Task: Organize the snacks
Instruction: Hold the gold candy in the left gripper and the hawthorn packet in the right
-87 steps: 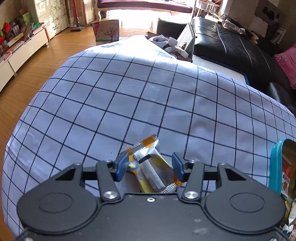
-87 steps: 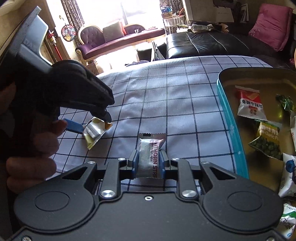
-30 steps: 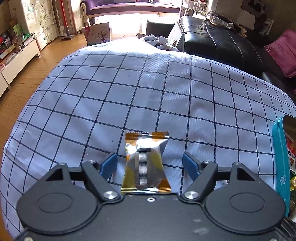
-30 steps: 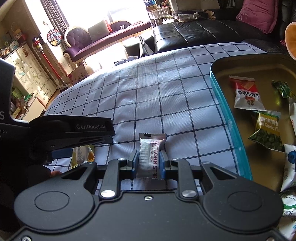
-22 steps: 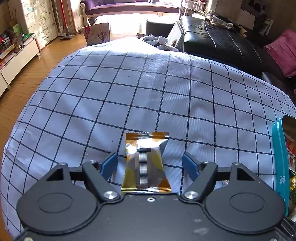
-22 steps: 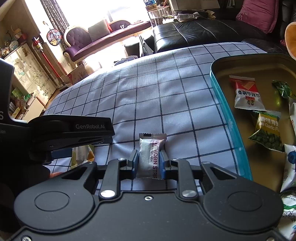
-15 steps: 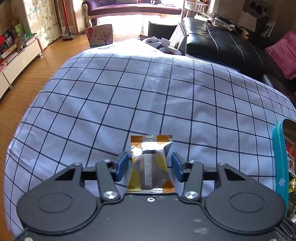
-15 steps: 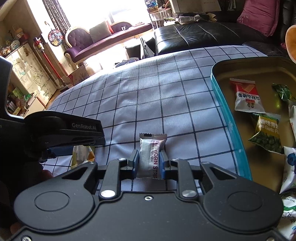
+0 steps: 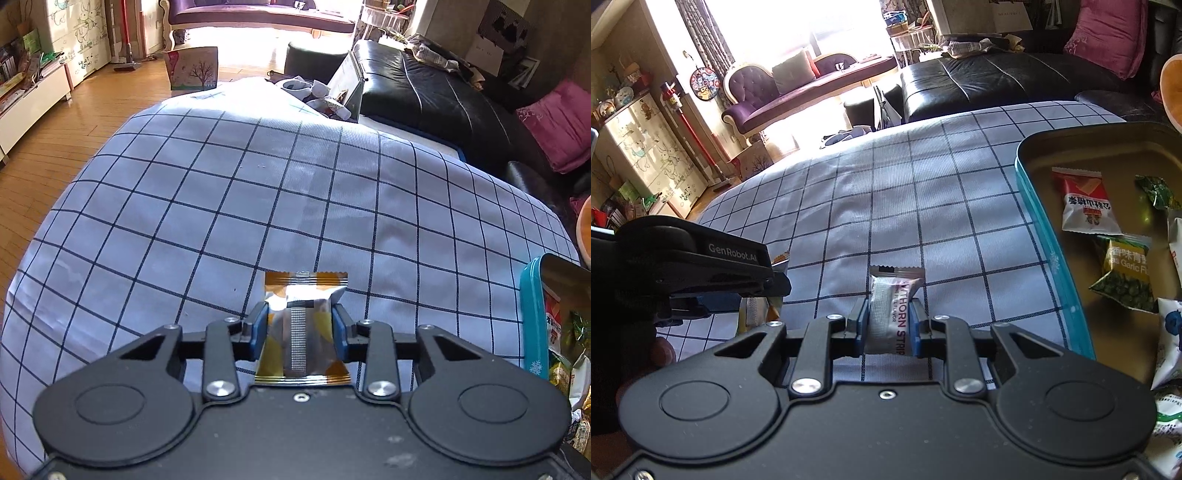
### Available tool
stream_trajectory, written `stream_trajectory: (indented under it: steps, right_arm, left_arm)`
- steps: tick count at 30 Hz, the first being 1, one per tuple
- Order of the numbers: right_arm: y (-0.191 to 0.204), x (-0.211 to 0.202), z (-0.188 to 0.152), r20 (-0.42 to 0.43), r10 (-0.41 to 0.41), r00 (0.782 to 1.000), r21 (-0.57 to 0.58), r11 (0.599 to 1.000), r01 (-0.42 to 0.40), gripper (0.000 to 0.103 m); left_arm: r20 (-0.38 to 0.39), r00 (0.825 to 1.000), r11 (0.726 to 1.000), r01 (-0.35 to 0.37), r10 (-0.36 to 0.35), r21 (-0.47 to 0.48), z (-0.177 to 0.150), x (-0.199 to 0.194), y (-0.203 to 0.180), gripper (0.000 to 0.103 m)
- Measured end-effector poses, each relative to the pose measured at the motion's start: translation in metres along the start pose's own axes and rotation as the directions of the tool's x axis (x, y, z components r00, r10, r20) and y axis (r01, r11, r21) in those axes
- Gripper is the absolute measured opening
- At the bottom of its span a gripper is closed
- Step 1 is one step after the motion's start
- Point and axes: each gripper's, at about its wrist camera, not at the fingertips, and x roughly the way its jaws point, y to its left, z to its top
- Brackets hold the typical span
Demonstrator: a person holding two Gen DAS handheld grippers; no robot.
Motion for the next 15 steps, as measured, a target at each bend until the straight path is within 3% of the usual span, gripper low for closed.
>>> stream_trajectory:
  steps: [15]
  right_arm:
    - [0.0, -0.008, 0.0, 0.03, 0.013, 0.999, 0.008, 1.0, -0.013, 0.032]
  left_arm:
    - [0.038, 0.999, 0.998, -0.004, 0.007, -0.068, 0.011, -0.02, 0.034, 0.036]
